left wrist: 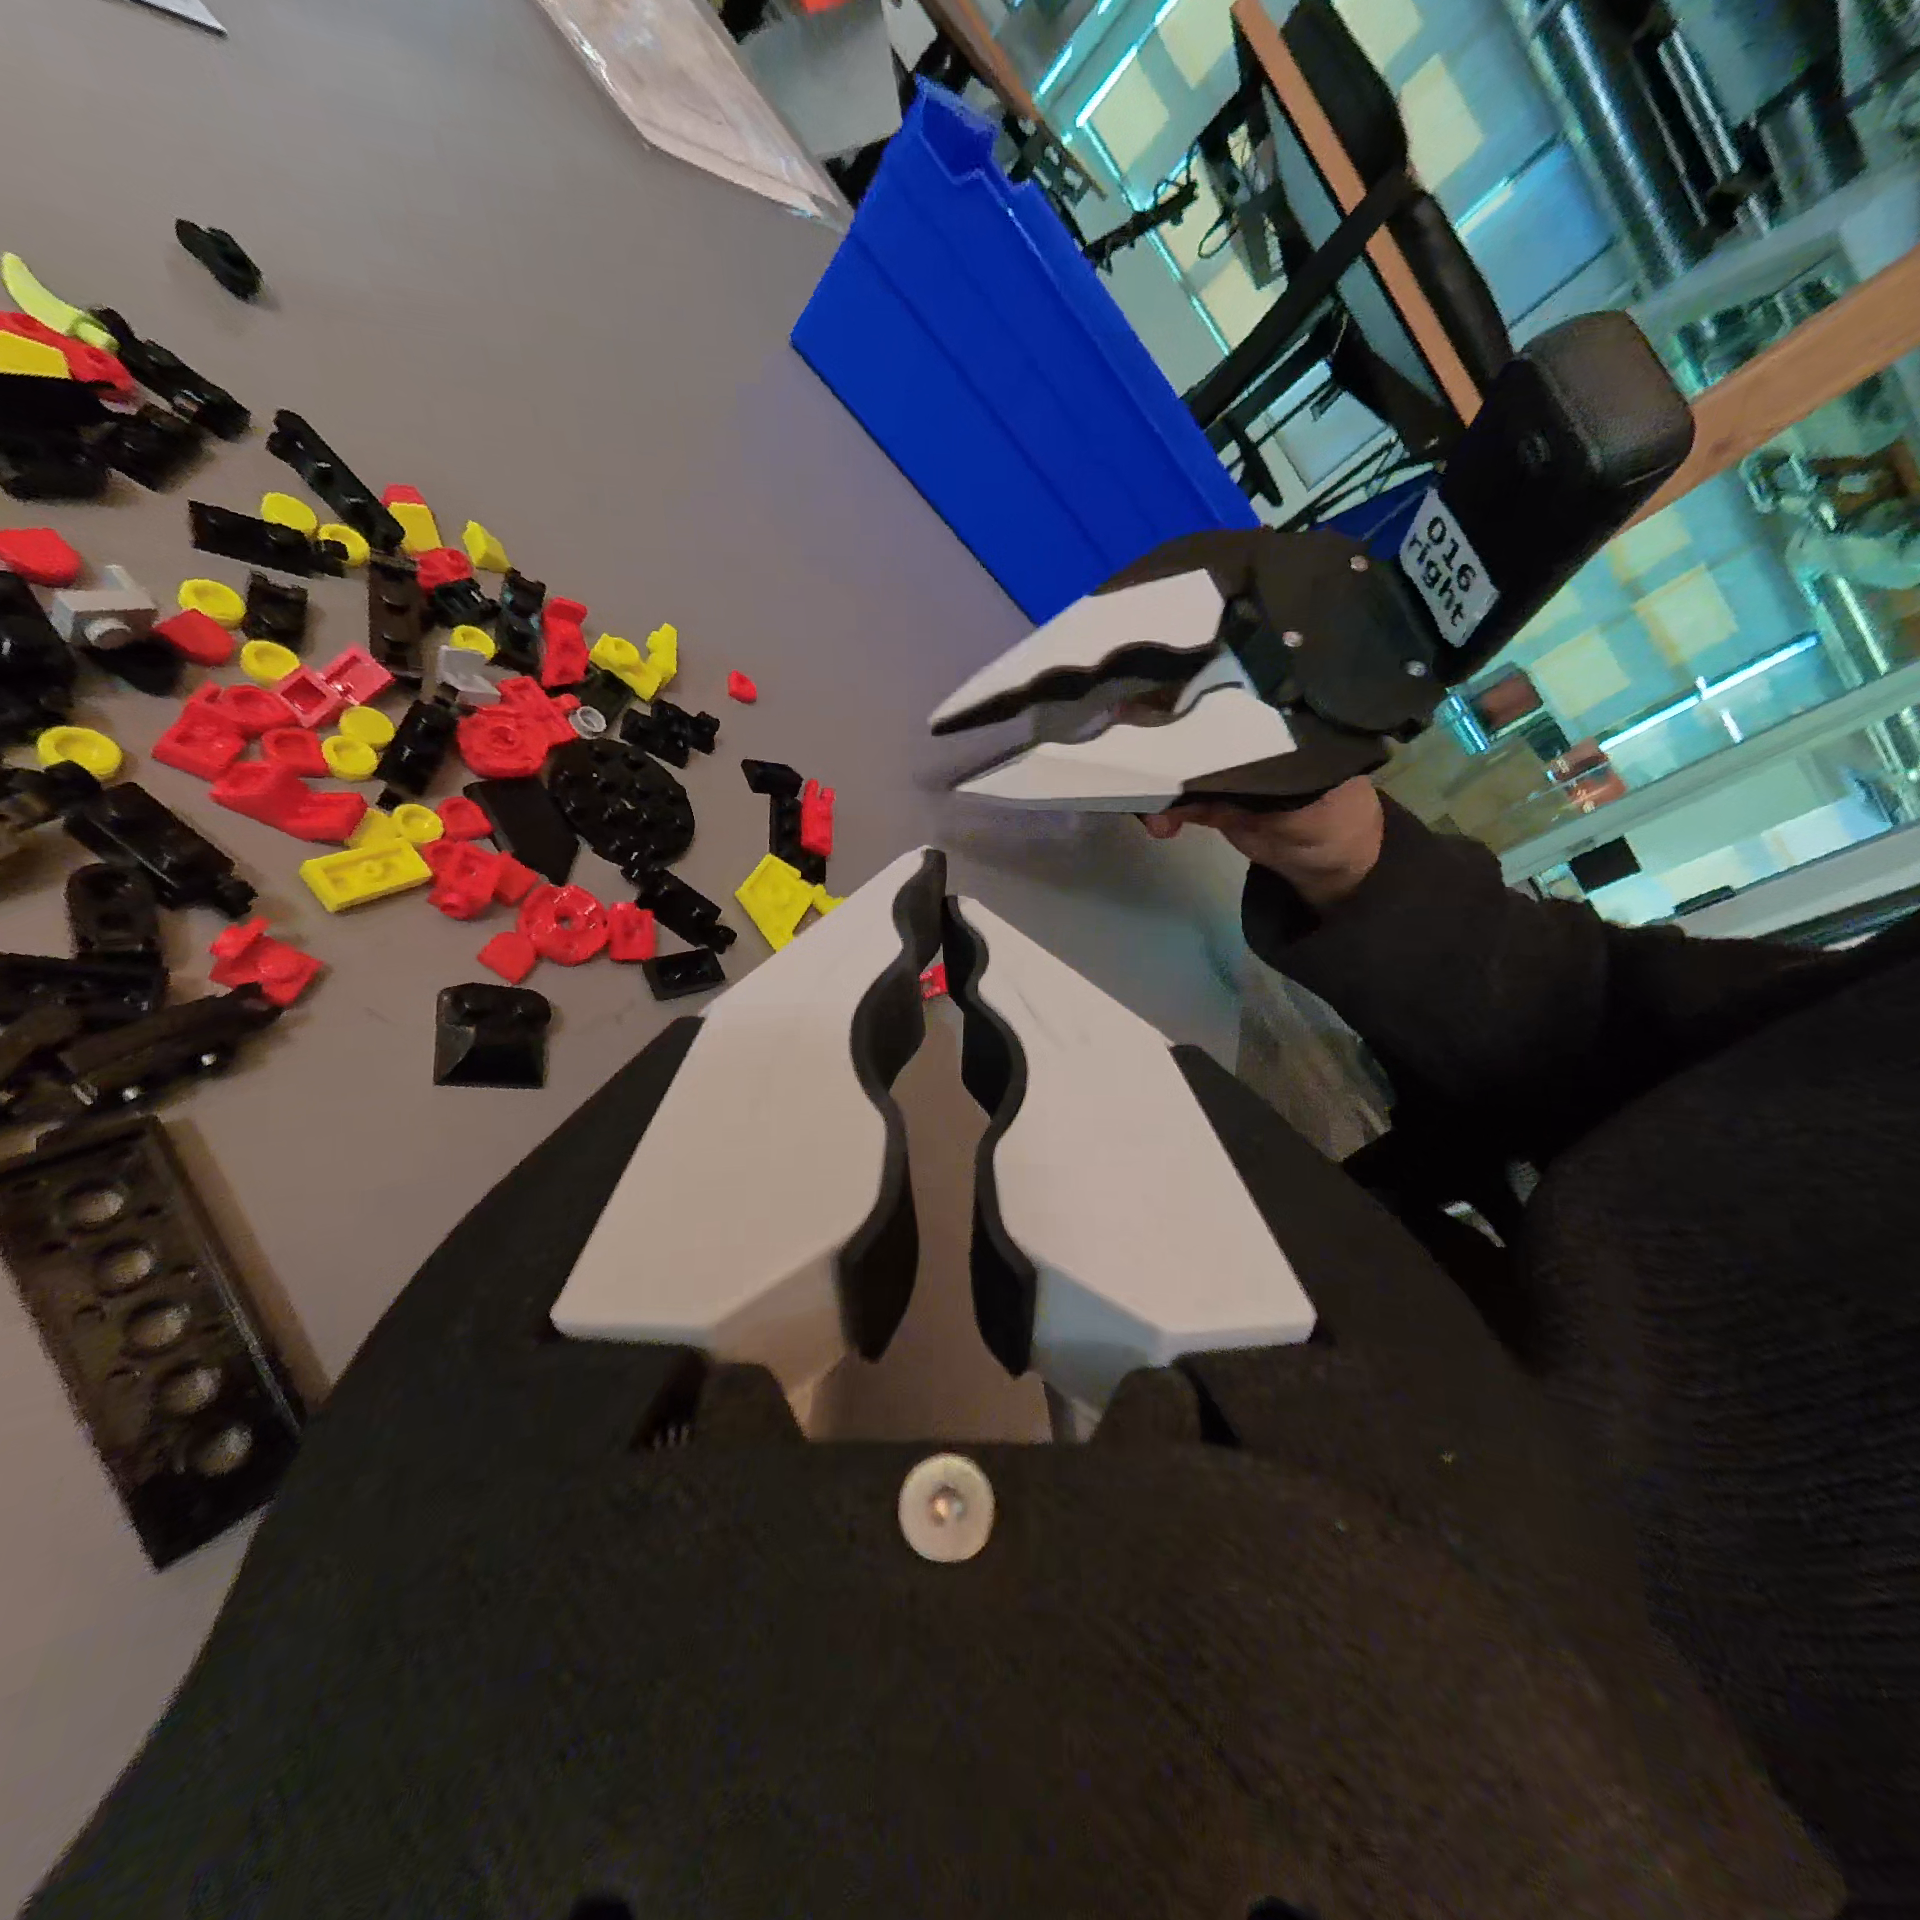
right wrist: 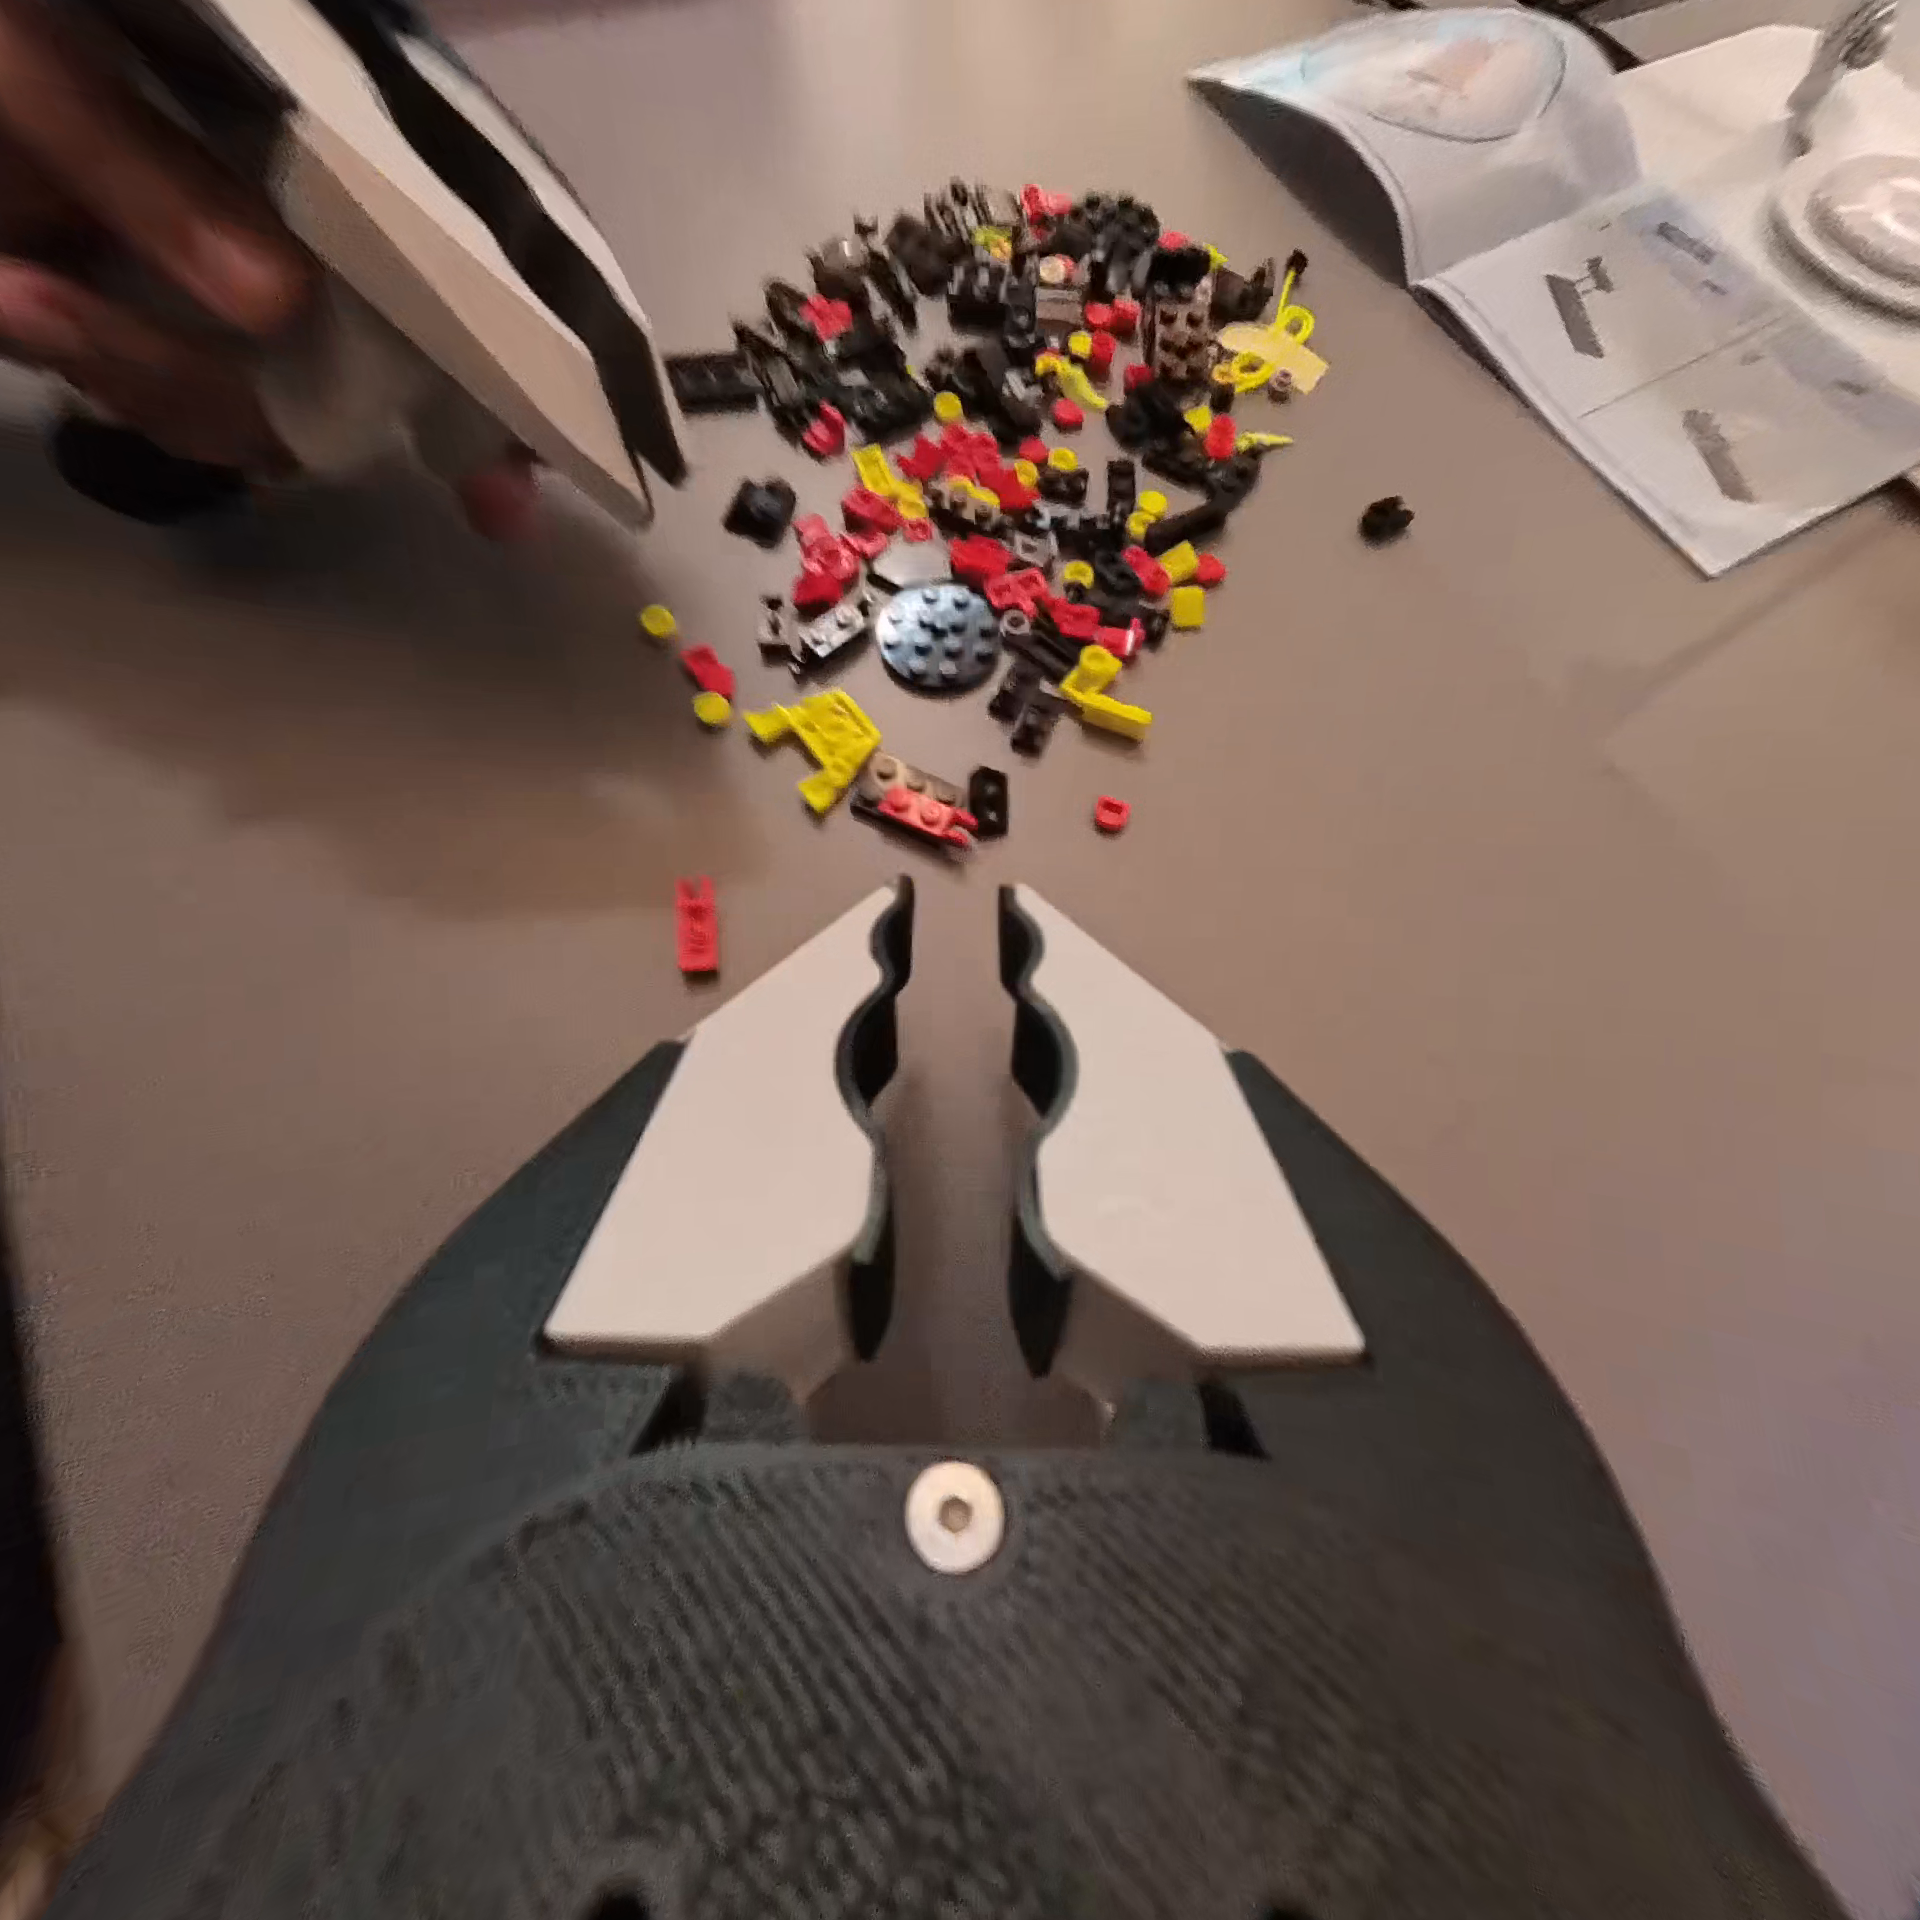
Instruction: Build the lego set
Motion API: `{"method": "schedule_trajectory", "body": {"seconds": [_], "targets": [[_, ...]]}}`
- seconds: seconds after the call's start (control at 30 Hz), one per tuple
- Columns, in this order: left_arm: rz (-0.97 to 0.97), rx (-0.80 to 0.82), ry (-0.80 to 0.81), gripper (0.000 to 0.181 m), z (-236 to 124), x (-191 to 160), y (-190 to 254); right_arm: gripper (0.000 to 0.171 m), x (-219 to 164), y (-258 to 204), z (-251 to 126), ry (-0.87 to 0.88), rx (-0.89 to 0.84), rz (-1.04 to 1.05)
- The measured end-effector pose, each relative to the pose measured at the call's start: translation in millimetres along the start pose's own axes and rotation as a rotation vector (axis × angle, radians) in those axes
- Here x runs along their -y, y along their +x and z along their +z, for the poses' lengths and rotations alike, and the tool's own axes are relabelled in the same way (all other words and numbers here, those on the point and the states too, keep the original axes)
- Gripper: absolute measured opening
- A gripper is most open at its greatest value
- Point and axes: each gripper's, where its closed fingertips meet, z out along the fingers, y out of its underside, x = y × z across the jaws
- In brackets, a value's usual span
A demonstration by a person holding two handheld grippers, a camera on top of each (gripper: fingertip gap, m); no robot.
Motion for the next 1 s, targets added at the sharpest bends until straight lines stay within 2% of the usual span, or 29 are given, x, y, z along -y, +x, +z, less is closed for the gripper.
{"method": "schedule_trajectory", "body": {"seconds": [0.23,0.3,0.33,0.43,0.53,0.7,0.77,0.83,0.9,1.0], "targets": [[0.011,-0.044,-0.044,0.0,7.3,-8.7,6.9,0.034,2.2,-9.7,38.6,-0.032,0.031,-0.156],[0.022,-0.048,-0.054,0.0,7.6,-10.4,7.8,0.028,0.7,-11.4,44.4,-0.045,0.059,-0.149],[0.023,-0.05,-0.054,0.0,7.4,-10.2,8.5,0.018,1.3,-10.8,44.0,-0.041,0.063,-0.151],[0.025,-0.056,-0.045,0.0,5.6,-8.3,10.0,0.016,2.2,-10.3,36.9,-0.052,0.069,-0.14],[0.02,-0.048,-0.028,0.0,3.7,-5.2,8.5,0.016,20.9,-12.9,23.6,0.052,0.057,-0.163],[-0.13,-0.142,-0.03,0.032,5.0,-7.2,17.1,0.016,44.6,-41.8,6.2,0.179,0.058,-0.35],[-0.186,-0.183,-0.054,0.033,7.3,-12.4,21.6,0.016,49.1,-55.0,5.0,0.19,0.062,-0.416],[-0.183,-0.196,-0.066,0.029,8.6,-15.0,24.4,0.016,51.6,-65.1,4.9,0.19,0.064,-0.476],[-0.164,-0.21,-0.073,0.002,7.3,-15.2,28.1,0.015,51.1,-69.3,5.5,0.18,0.049,-0.527],[-0.149,-0.203,-0.102,0.002,5.6,-17.7,29.0,0.013,51.4,-72.5,4.5,0.196,0.047,-0.557]]}}
